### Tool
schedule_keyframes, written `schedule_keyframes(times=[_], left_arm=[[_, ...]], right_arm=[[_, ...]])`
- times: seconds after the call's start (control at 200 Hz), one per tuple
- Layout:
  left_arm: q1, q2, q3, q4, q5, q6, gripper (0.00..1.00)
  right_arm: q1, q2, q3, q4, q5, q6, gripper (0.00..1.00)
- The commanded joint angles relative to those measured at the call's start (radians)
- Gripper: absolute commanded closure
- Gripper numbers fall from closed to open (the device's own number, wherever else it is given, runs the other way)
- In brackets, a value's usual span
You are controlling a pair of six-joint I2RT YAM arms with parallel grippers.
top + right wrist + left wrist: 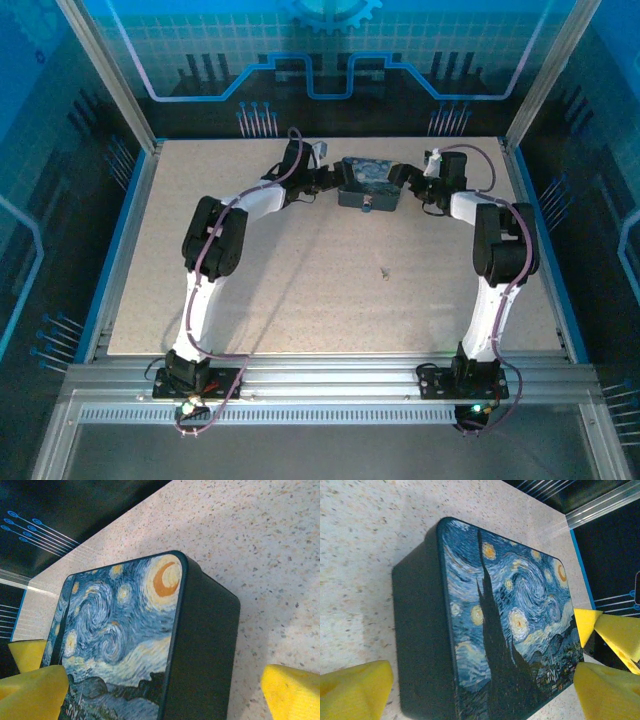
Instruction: Unlock a padlock with a key
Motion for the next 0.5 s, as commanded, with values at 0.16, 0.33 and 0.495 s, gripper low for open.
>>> schedule_keyframes(times=[0.16, 0.33, 0.495], left_arm=[[-0.027, 0.078, 0.104, -0.006, 0.089, -0.035, 0.07], [-0.034, 0.079, 0.105, -0.006, 0.109, -0.034, 0.08], [-0.038, 0.058, 0.083, 0.004, 0.124, -0.033, 0.08]], right_arm=[[0.034, 0.041, 0.061, -0.013, -0.065, -0.004, 0.01], [0.052, 0.04, 0.067, -0.02, -0.114, -0.004, 0.03], [0.072, 0.023, 0.058, -0.022, -0.147, -0.002, 0.06]])
